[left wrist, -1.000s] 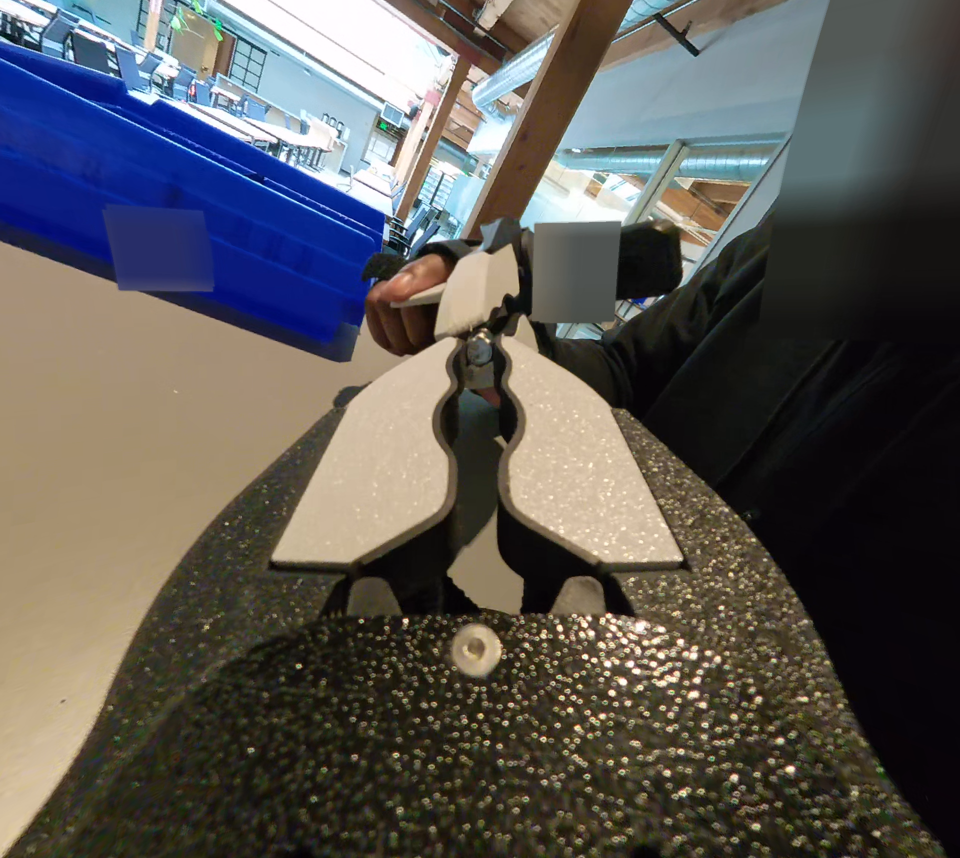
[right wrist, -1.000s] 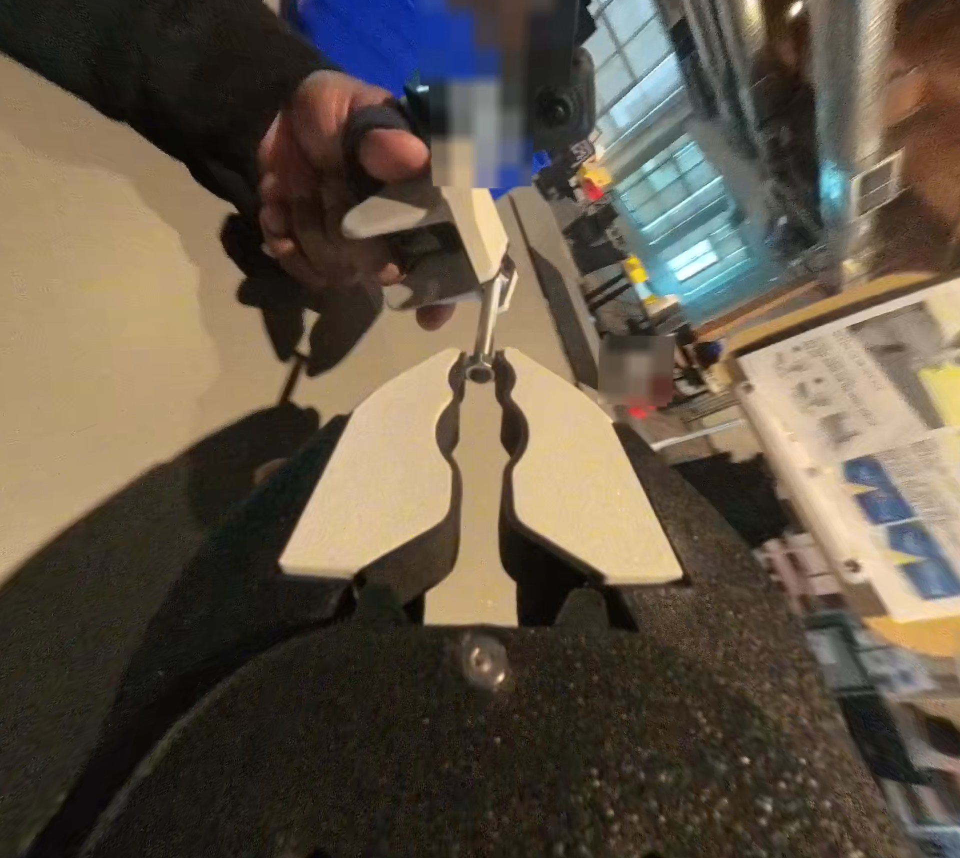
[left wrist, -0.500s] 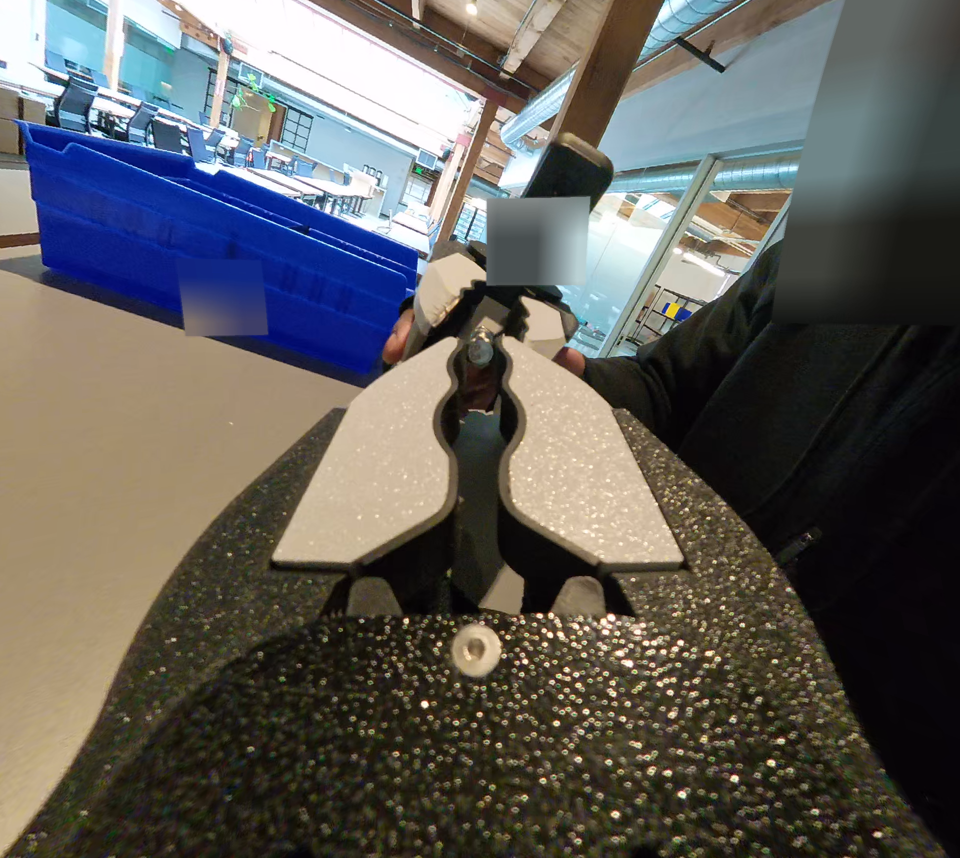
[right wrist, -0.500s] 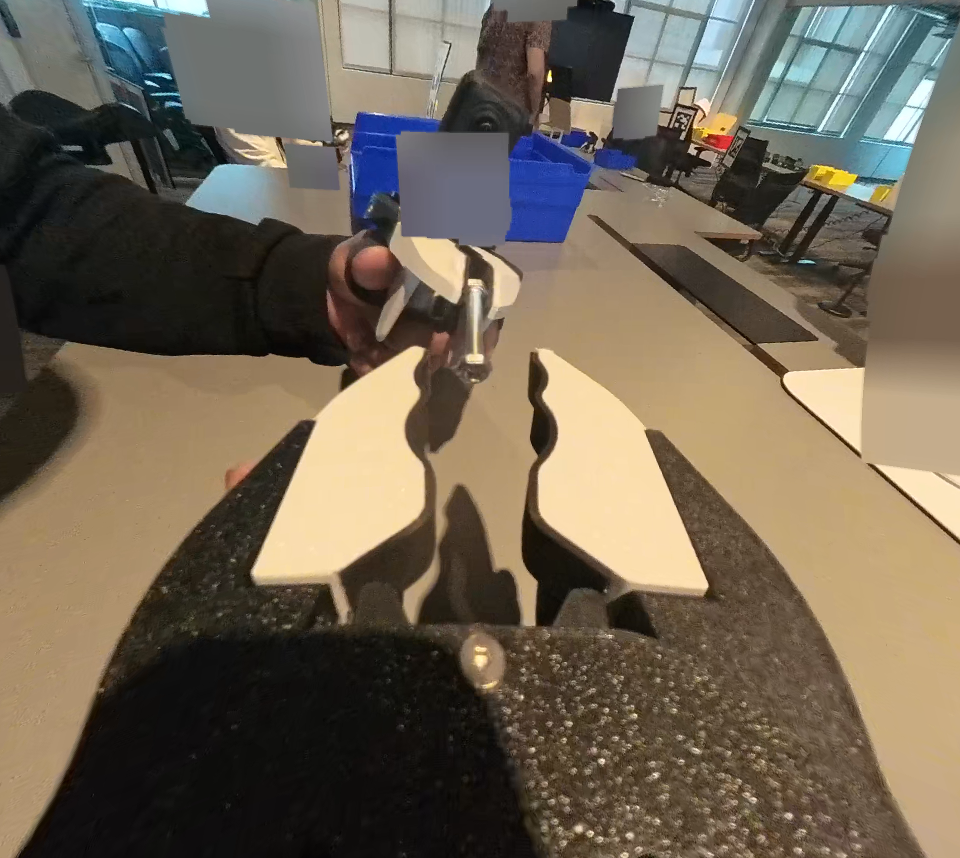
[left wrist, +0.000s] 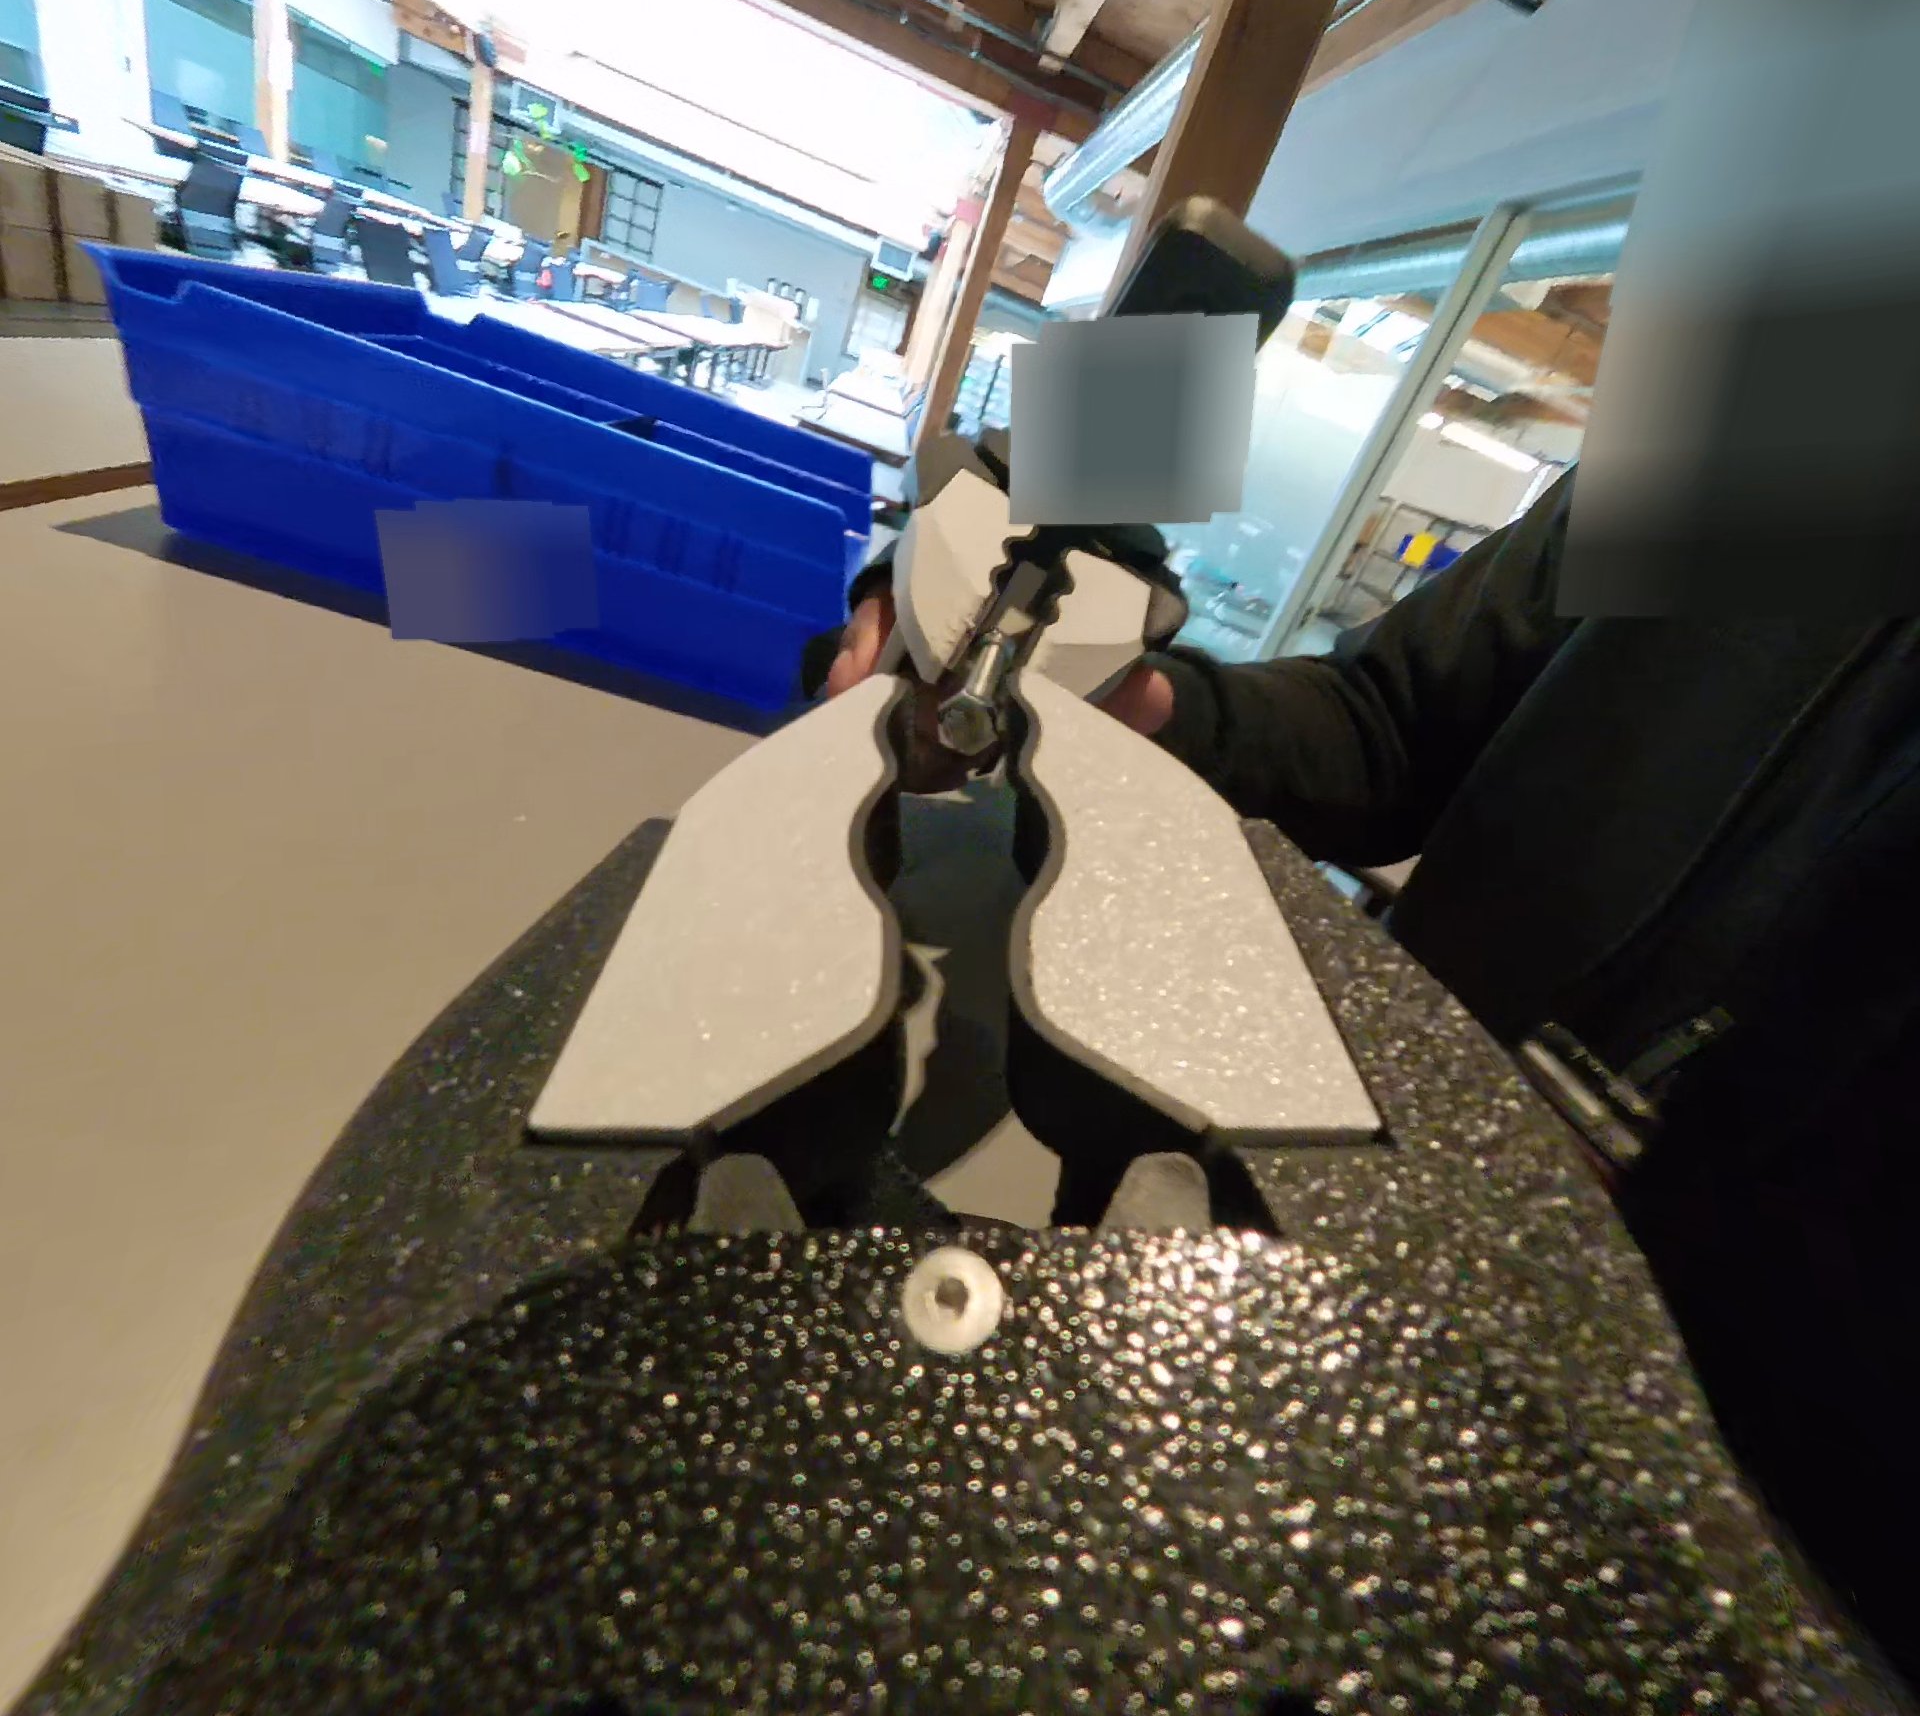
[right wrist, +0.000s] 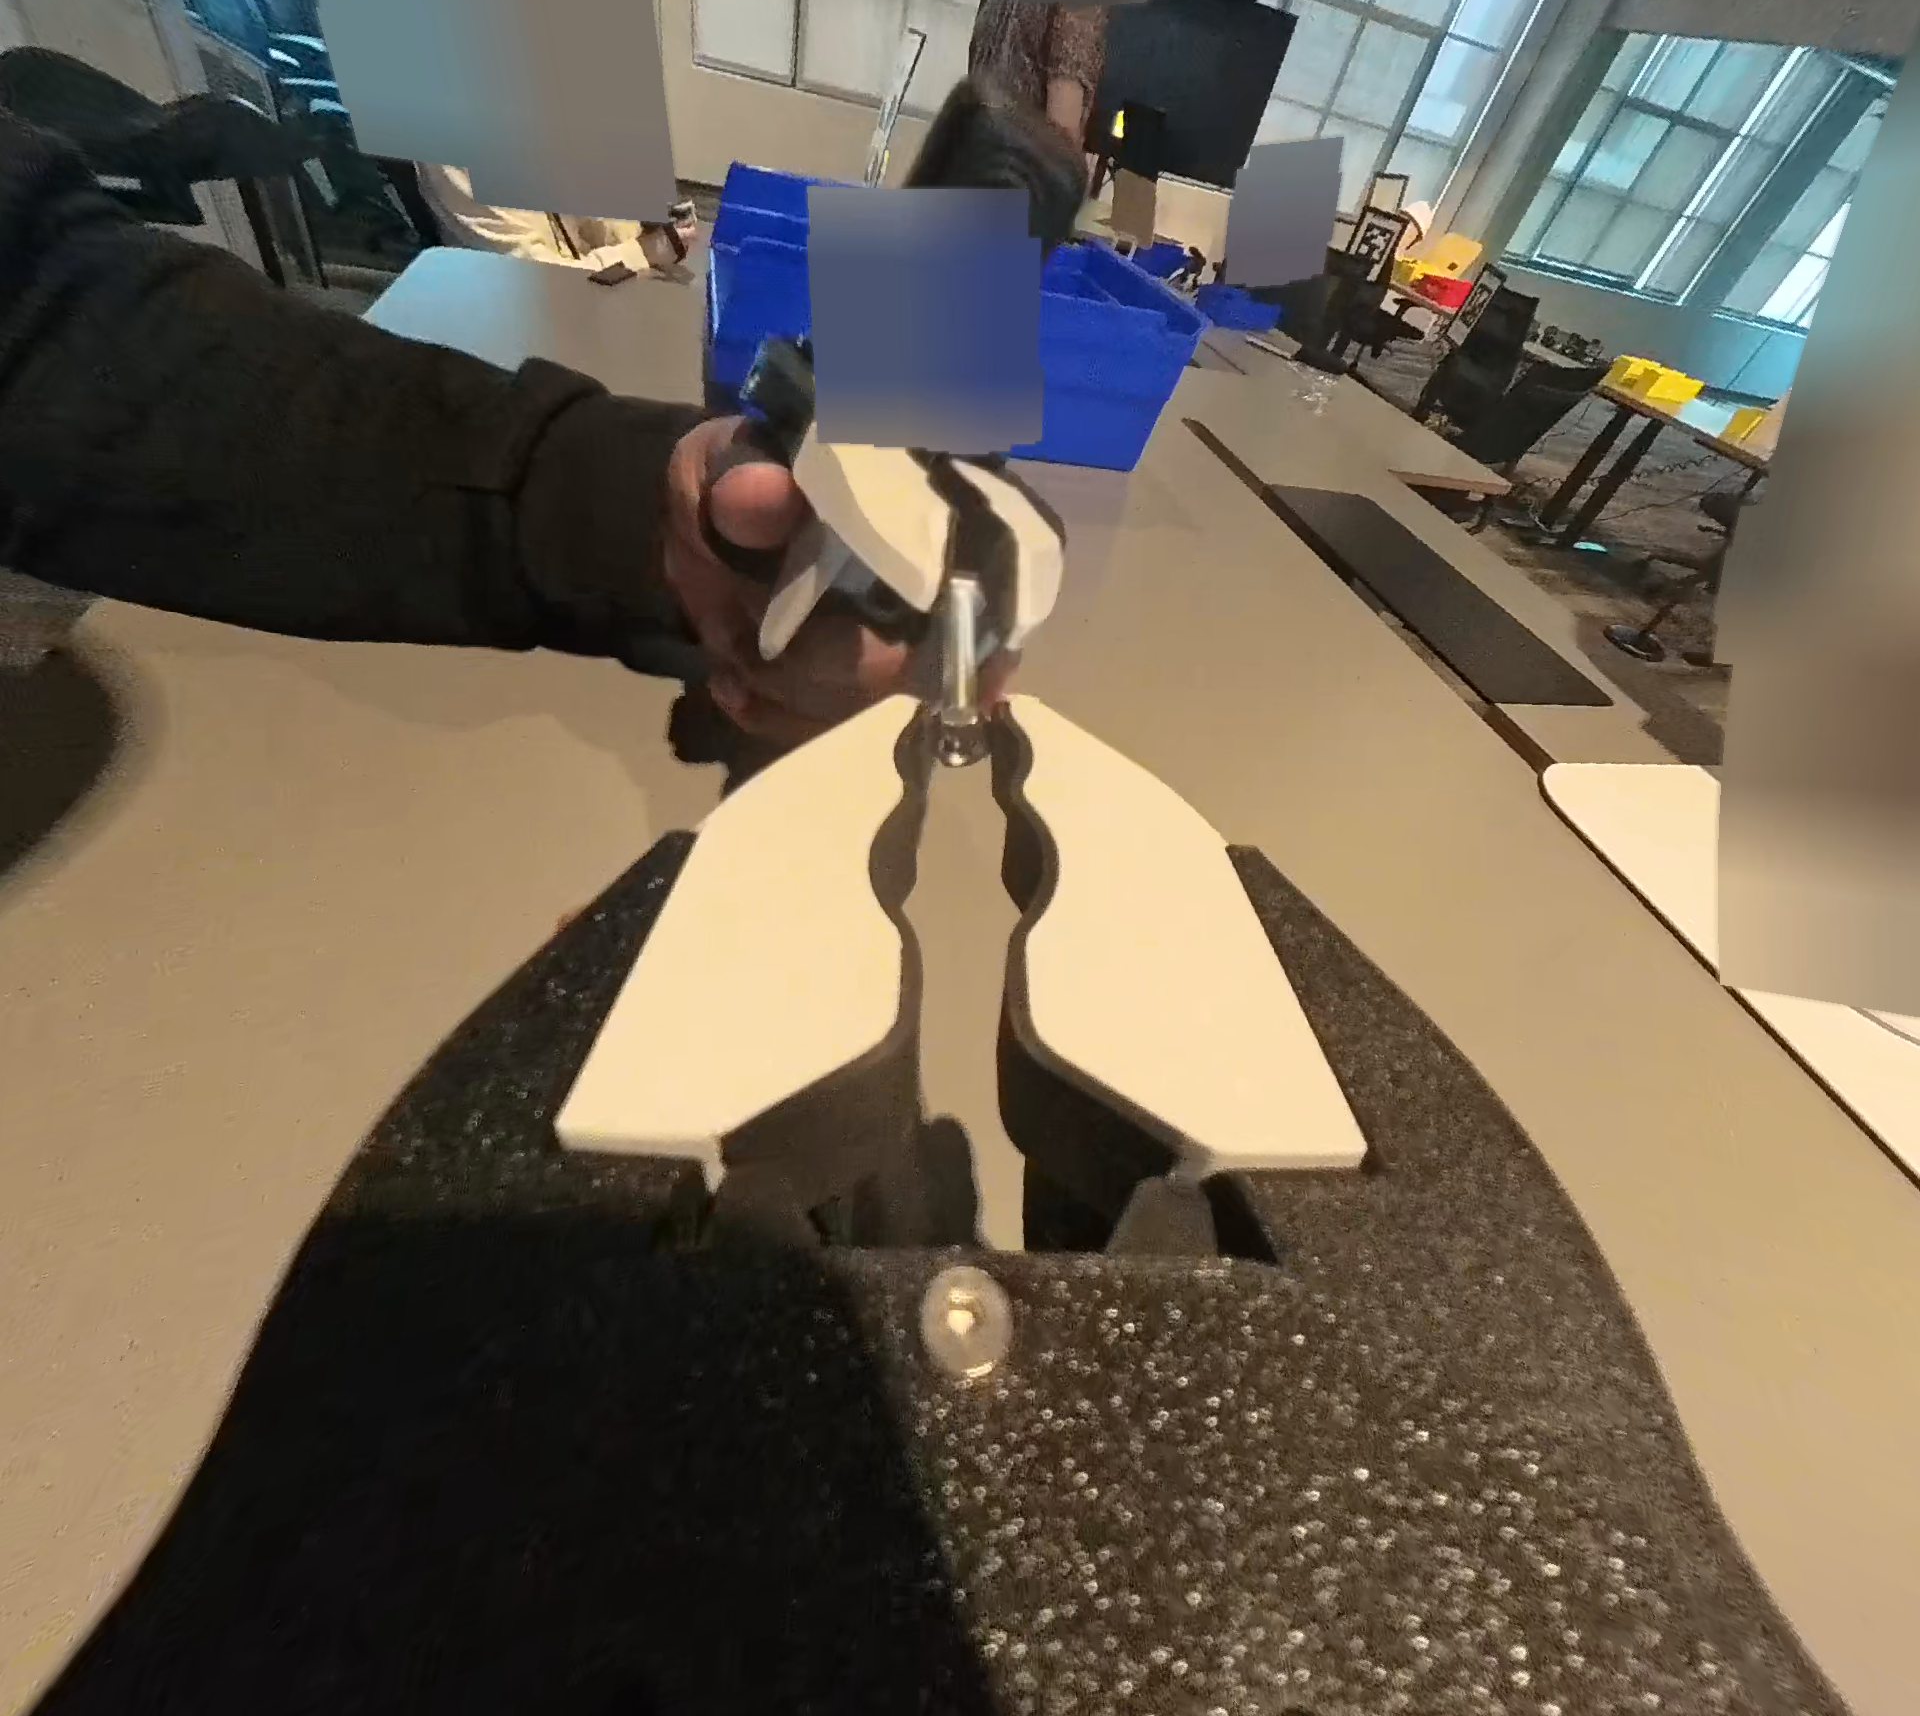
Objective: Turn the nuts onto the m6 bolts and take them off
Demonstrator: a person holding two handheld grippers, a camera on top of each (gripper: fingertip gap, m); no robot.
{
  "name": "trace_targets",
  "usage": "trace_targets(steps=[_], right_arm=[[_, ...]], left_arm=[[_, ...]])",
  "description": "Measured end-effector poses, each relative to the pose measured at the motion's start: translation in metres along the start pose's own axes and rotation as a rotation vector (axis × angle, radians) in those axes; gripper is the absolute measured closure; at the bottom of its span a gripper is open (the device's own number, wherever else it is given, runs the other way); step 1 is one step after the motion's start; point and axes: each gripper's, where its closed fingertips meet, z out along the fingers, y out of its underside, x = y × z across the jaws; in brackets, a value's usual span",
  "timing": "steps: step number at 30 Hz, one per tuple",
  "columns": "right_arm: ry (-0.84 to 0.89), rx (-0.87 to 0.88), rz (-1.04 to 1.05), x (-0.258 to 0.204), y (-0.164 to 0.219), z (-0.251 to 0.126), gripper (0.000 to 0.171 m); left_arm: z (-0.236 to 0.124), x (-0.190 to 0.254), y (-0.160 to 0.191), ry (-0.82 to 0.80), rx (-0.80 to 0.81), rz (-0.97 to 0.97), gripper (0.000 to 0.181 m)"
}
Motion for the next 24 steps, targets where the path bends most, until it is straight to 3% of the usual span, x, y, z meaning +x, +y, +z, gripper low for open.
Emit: trace_targets(steps=[9, 18, 24], right_arm=[[0.003, -0.091, -0.073, -0.001, 0.013, 0.003, 0.160], [0.030, -0.202, -0.172, -0.002, 0.026, 0.005, 0.160], [0.040, -0.292, -0.237, -0.003, 0.038, 0.007, 0.160]], left_arm=[[-0.005, 0.002, 0.002, -0.061, -0.086, 0.188, 0.159], [-0.001, 0.000, 0.015, -0.195, -0.270, 0.585, 0.165], [-0.001, -0.011, 0.033, -0.270, -0.434, 0.740, 0.165]])
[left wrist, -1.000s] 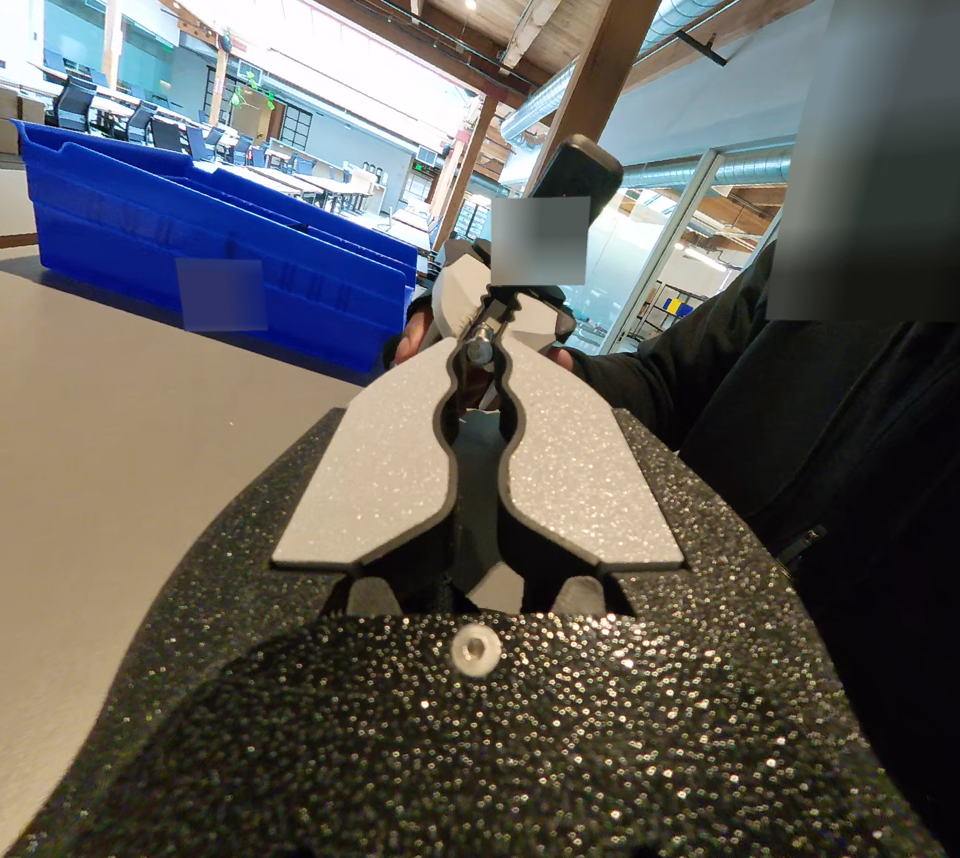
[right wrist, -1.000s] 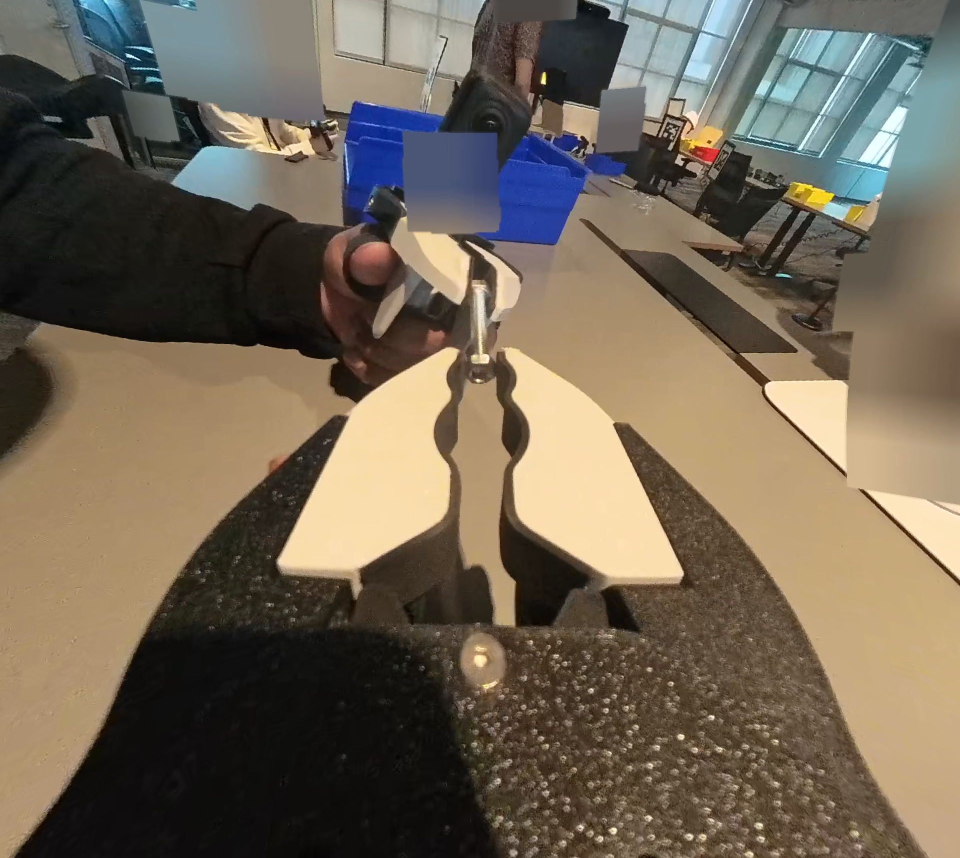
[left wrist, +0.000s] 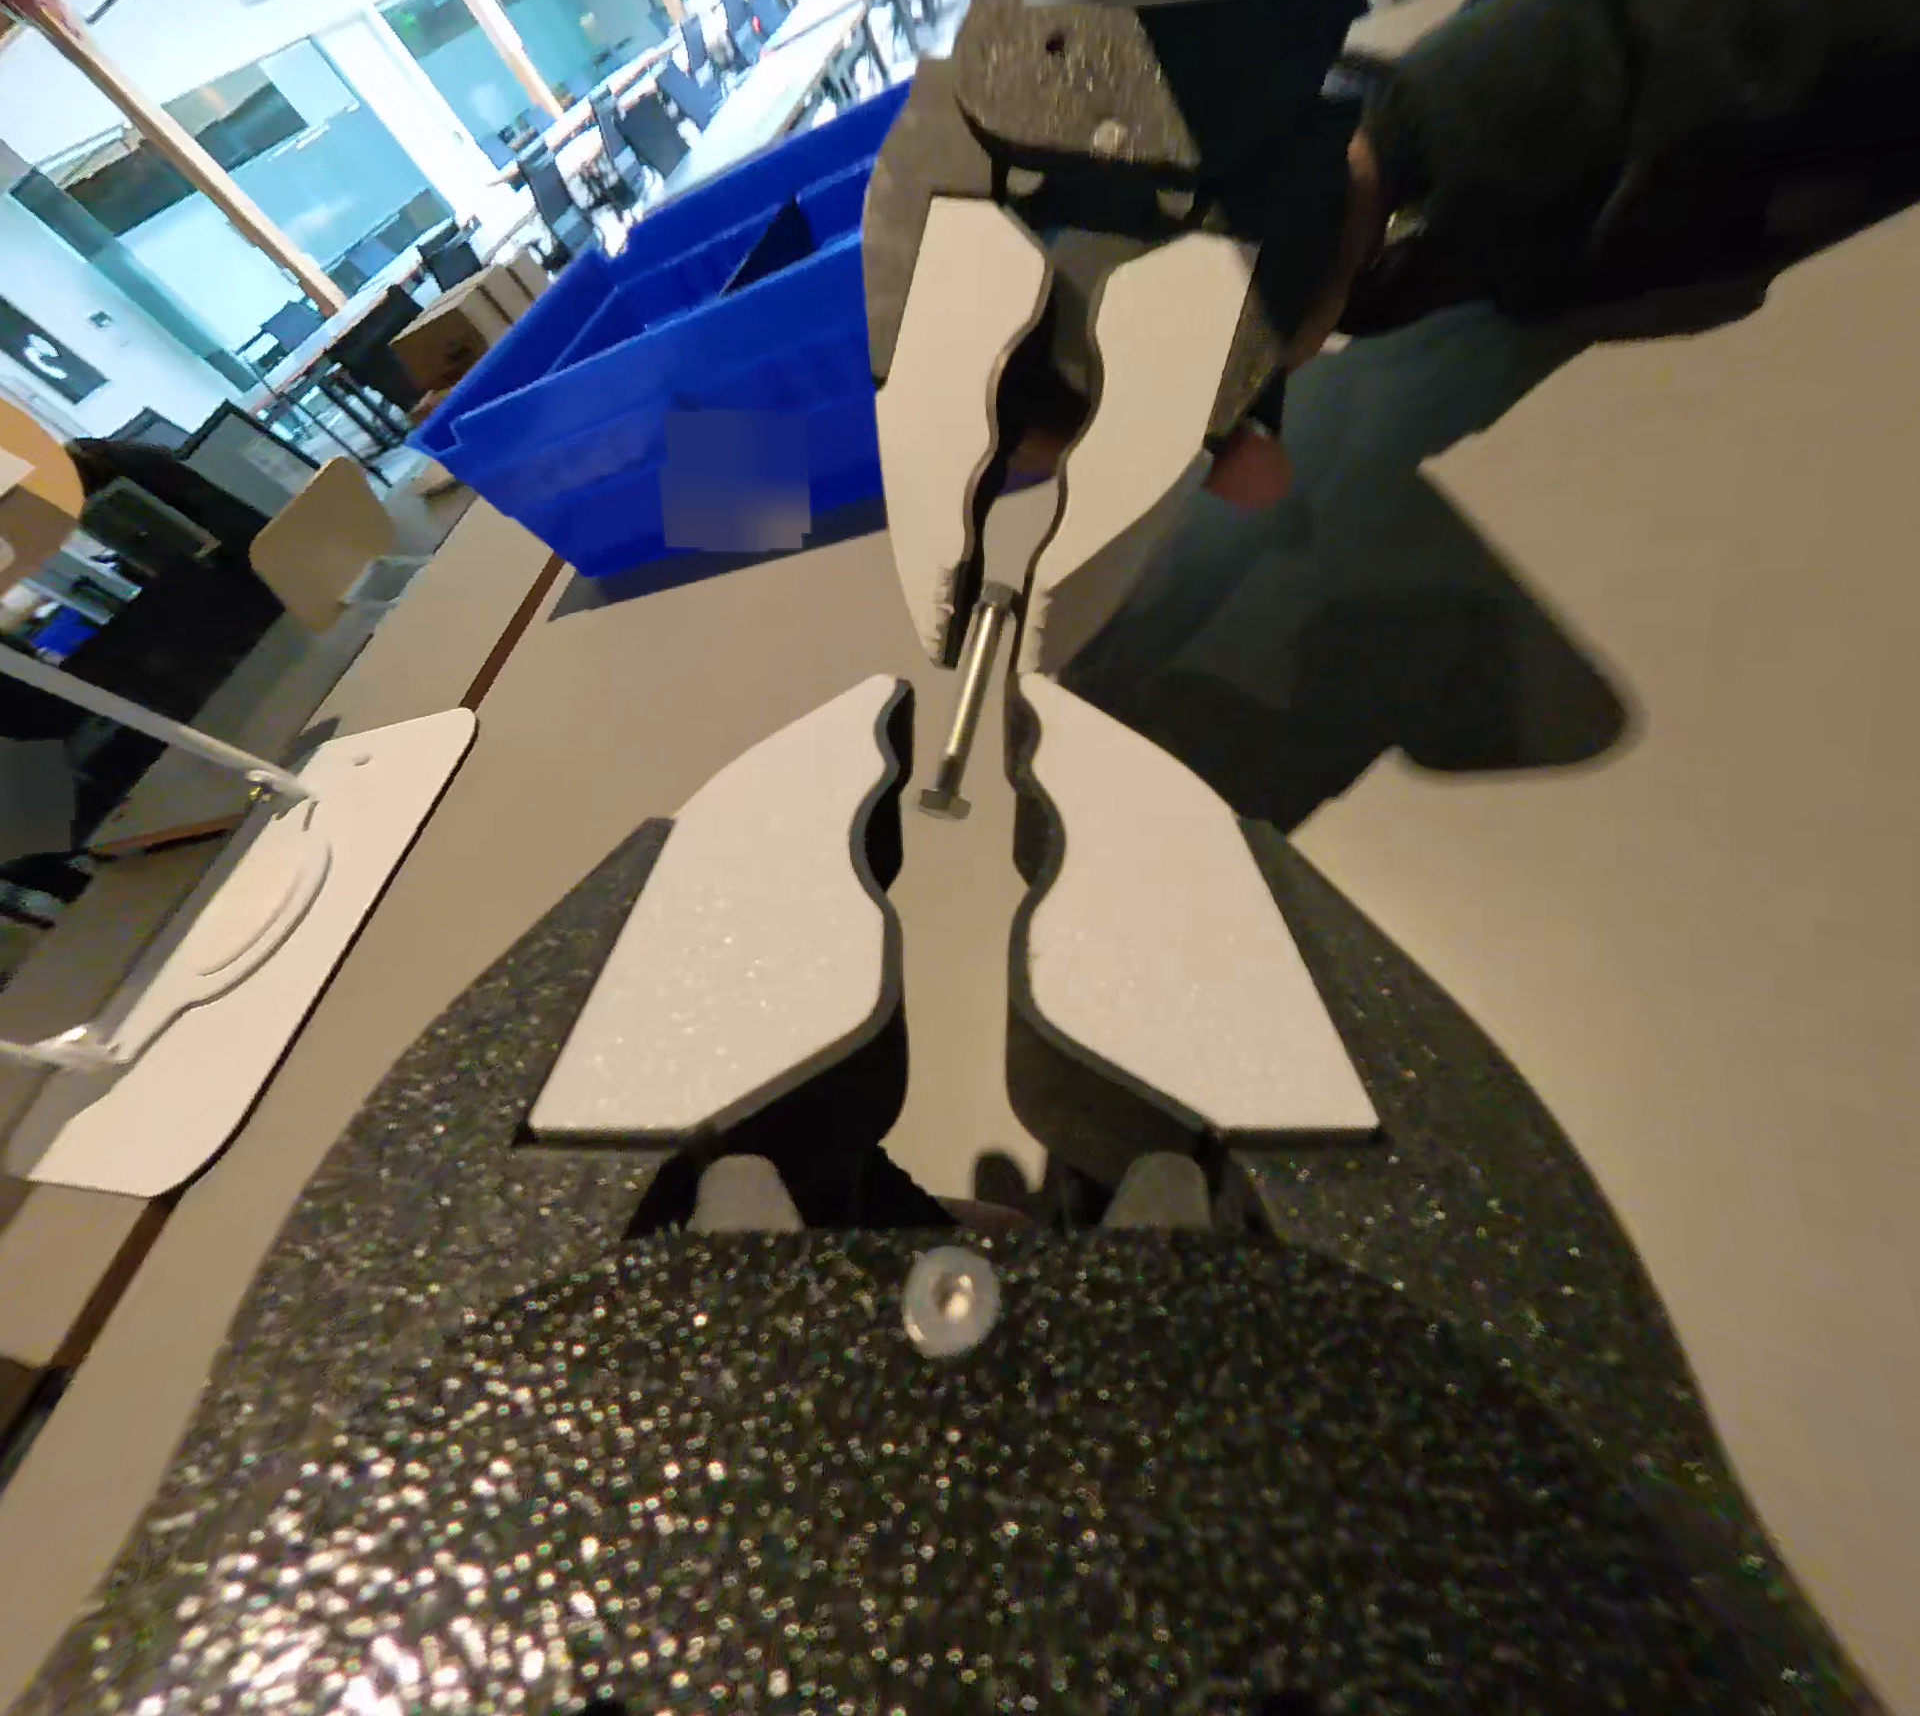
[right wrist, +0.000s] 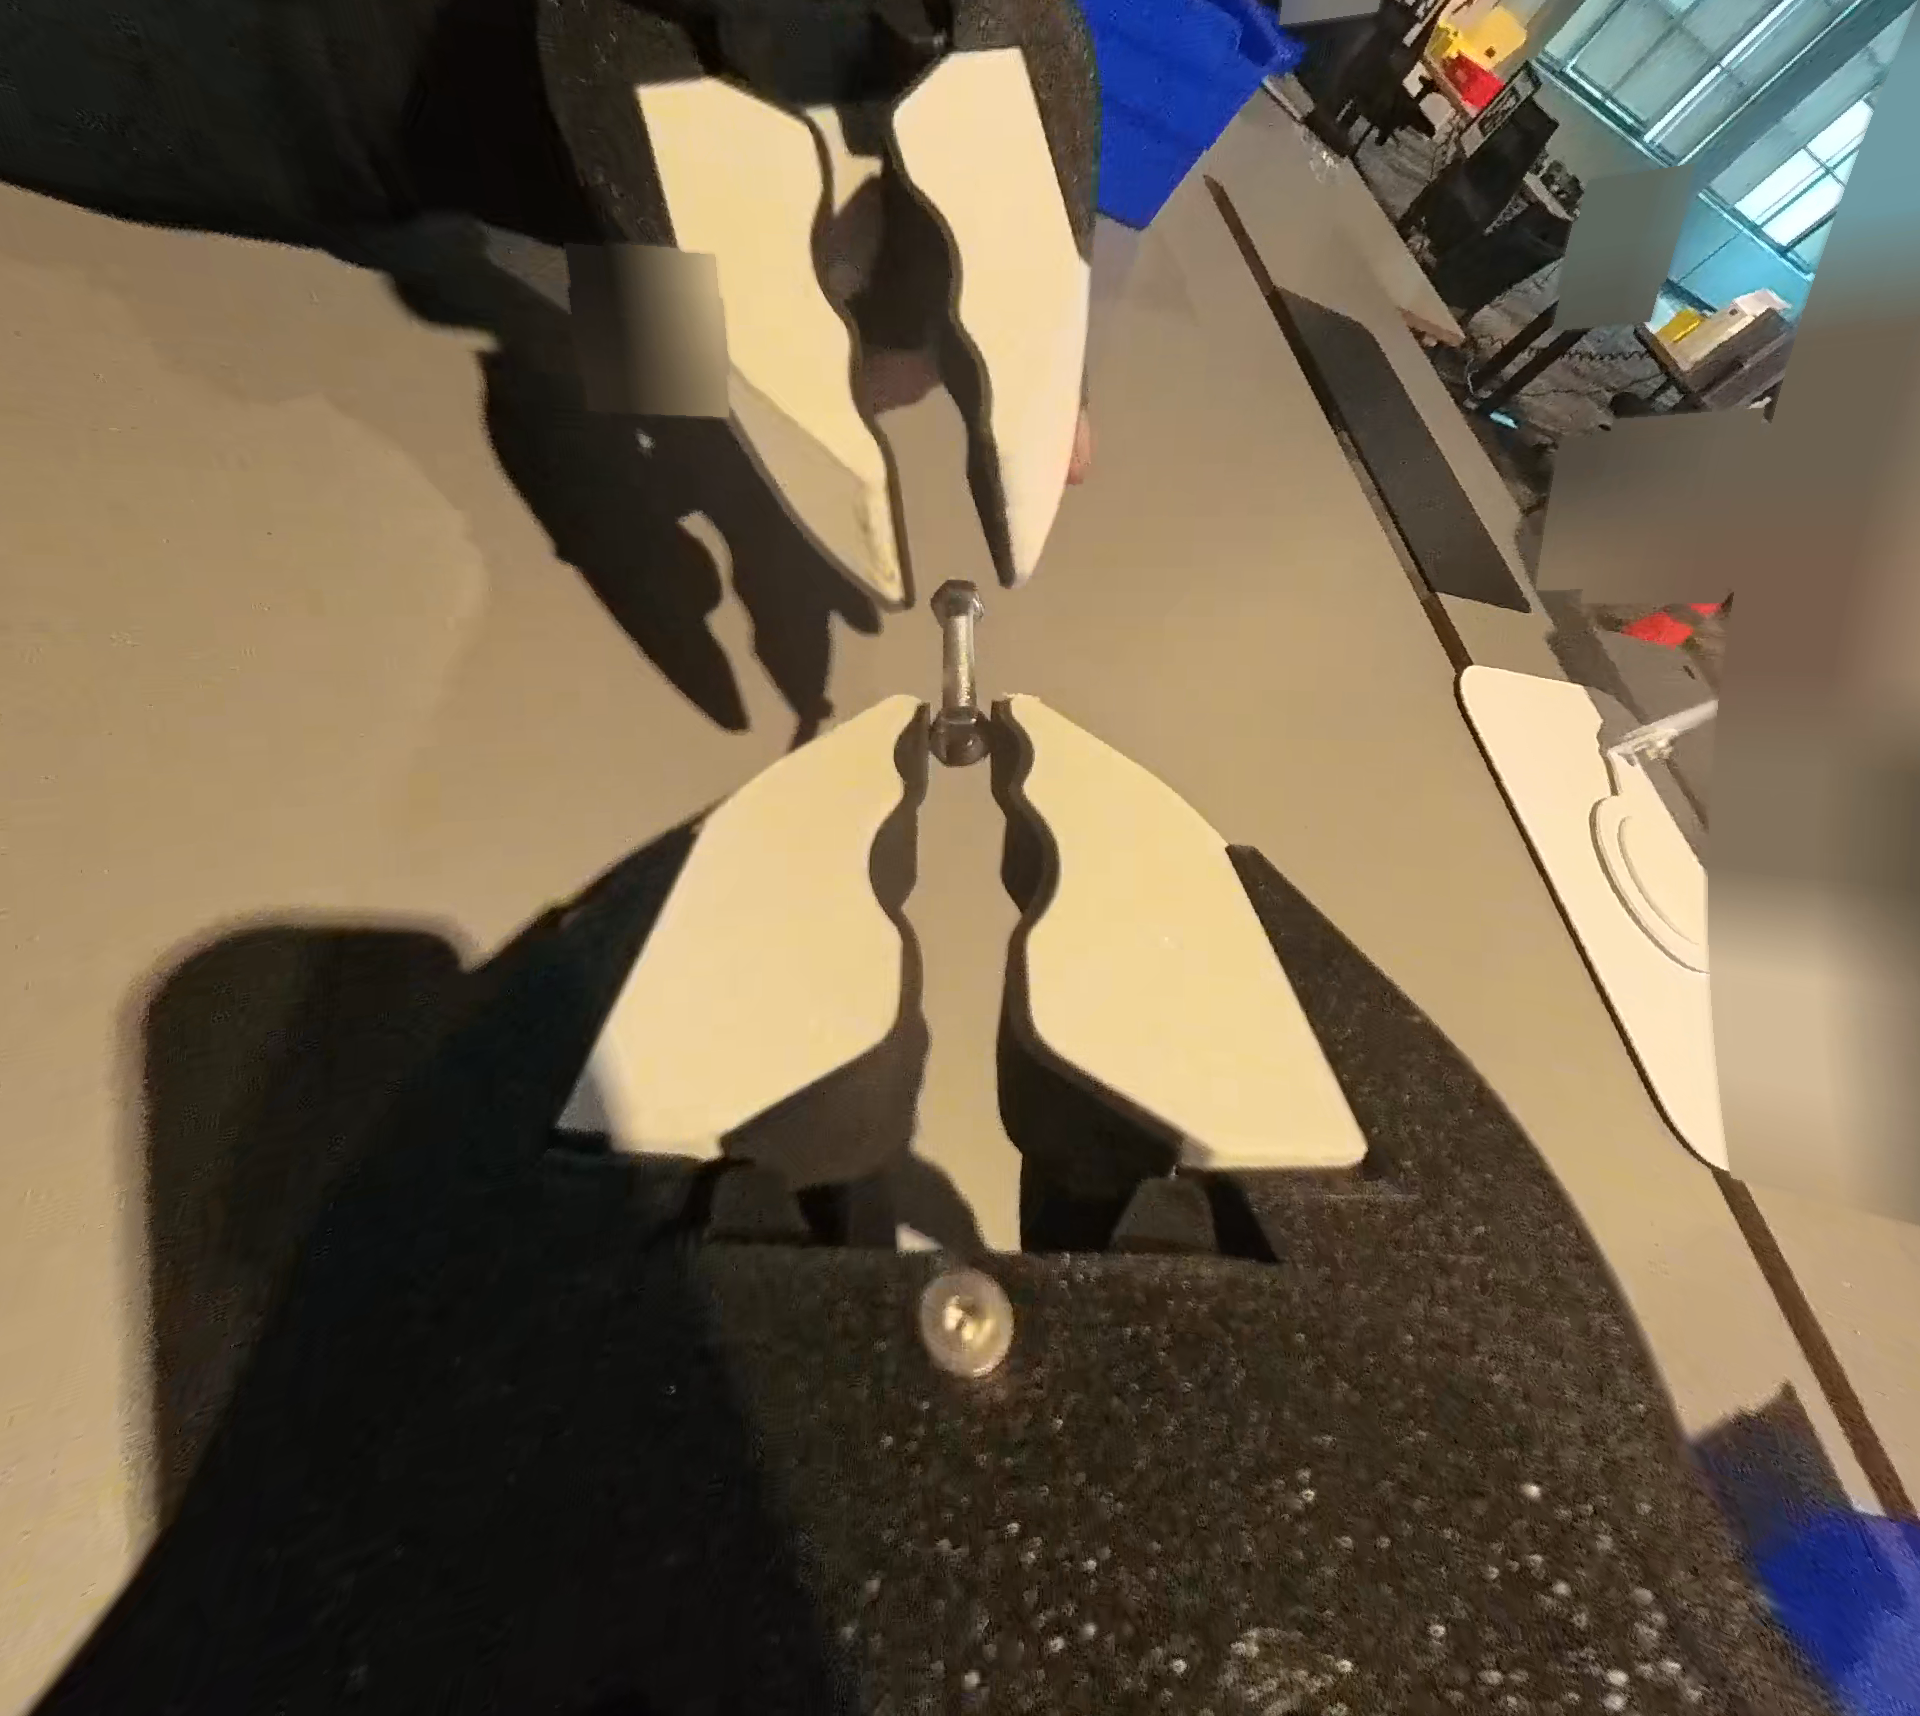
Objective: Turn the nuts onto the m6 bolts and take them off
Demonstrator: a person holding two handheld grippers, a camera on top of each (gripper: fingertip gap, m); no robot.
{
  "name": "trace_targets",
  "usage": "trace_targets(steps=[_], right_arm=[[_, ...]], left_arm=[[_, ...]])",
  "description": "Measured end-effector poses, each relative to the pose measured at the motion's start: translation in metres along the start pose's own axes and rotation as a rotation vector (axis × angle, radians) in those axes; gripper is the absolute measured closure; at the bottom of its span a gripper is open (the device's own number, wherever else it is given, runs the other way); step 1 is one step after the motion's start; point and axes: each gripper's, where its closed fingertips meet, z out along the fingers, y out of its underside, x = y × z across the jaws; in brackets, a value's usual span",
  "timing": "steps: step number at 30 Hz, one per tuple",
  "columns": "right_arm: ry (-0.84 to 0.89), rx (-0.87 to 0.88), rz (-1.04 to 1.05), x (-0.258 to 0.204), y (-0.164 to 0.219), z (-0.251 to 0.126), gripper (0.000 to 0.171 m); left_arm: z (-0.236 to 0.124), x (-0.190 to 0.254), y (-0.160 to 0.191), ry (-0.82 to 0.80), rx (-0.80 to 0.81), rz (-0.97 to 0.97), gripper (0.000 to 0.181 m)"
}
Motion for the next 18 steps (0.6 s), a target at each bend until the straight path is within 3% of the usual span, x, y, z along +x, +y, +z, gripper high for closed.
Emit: trace_targets(steps=[7, 18], right_arm=[[-0.004, -0.052, -0.045, -0.006, 0.004, 0.004, 0.160], [-0.030, -0.109, -0.064, -0.013, 0.014, 0.010, 0.160]], left_arm=[[0.010, 0.005, 0.021, -0.016, -0.154, 0.103, 0.164], [0.017, 0.009, 0.033, -0.026, -0.240, 0.195, 0.169]])
